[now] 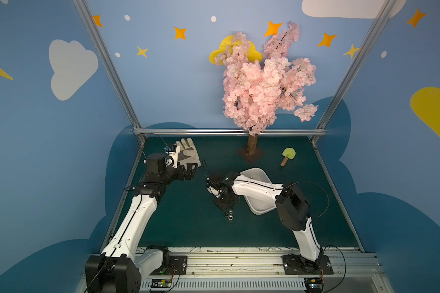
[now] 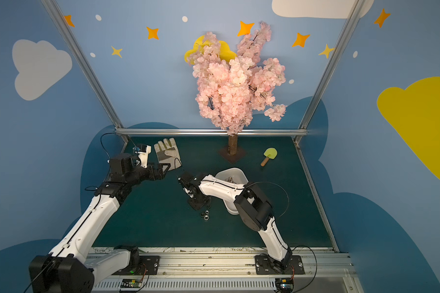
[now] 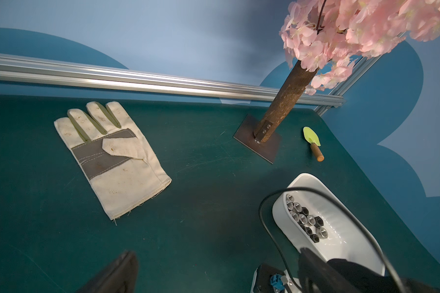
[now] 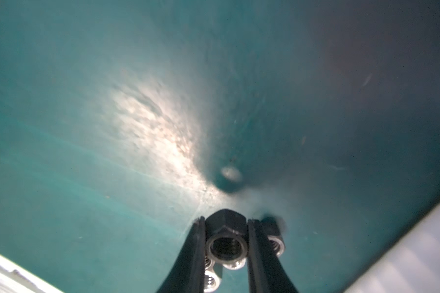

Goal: Put the nuts on the desktop into the storage box
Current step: Place the nut in the storage box.

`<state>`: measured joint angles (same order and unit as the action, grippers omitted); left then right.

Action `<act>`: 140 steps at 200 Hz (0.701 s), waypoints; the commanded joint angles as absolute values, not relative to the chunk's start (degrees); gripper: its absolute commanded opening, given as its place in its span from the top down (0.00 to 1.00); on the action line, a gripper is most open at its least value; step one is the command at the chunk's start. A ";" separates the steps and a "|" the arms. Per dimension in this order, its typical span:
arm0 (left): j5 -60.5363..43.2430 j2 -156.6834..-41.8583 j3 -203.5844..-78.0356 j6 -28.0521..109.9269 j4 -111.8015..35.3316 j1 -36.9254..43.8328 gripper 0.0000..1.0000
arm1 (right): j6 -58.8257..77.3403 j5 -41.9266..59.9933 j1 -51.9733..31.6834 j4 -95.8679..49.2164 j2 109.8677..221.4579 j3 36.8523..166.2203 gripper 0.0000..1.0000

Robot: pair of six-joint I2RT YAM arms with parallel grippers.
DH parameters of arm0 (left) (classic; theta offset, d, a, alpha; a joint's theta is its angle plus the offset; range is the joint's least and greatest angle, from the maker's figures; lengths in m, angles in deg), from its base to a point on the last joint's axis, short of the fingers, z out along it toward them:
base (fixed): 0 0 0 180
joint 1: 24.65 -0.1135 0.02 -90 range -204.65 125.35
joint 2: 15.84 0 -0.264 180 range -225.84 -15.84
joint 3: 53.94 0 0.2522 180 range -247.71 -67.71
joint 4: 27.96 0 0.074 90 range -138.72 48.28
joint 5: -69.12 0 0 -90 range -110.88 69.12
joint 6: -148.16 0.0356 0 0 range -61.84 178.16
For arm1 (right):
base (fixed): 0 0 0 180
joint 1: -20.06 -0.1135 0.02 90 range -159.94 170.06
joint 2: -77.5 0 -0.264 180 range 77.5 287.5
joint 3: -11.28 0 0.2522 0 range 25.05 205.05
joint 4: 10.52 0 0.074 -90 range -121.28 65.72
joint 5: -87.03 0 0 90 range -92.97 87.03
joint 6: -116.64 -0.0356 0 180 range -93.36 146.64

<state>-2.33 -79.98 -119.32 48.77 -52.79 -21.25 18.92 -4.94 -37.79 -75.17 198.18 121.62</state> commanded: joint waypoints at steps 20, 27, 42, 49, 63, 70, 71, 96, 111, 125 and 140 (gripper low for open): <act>-2.02 -79.64 -119.13 48.85 -52.35 -21.32 0.00 | 17.85 -3.70 -34.89 -77.01 190.31 123.53 0.96; -2.05 -79.59 -119.20 48.84 -52.35 -21.33 0.00 | 17.68 -3.41 -34.26 -77.01 189.26 123.41 0.96; -2.00 -79.49 -119.12 48.86 -52.35 -21.35 0.00 | 17.44 -3.27 -32.95 -77.16 187.09 122.90 0.96; -2.03 -79.47 -119.12 48.85 -52.33 -21.33 0.00 | 17.39 -3.23 -32.33 -77.38 186.10 122.63 0.97; -1.98 -79.41 -119.12 48.84 -52.35 -21.33 0.00 | 17.24 -3.21 -30.85 -77.86 184.23 122.09 0.96; -2.09 -79.38 -119.04 48.76 -52.31 -21.32 0.00 | 17.30 -3.14 -30.06 -77.96 183.29 121.67 0.96; -2.03 -79.34 -119.04 48.76 -52.29 -21.27 0.00 | 17.31 -3.14 -29.96 -77.97 183.13 121.61 0.96; -1.63 -79.31 -118.71 48.40 -51.50 -21.24 0.00 | 16.90 -3.35 -26.83 -78.85 180.09 119.82 0.96; -1.54 -79.60 -118.73 48.23 -51.31 -21.24 0.00 | 16.81 -3.58 -25.00 -79.43 178.32 118.24 0.96; -1.32 -79.90 -118.68 48.12 -51.30 -21.24 0.00 | 16.74 -3.70 -23.38 -79.62 176.74 116.36 0.96; -1.35 -79.98 -118.60 48.14 -51.30 -21.21 0.00 | 16.64 -3.67 -21.40 -79.87 175.37 114.03 0.96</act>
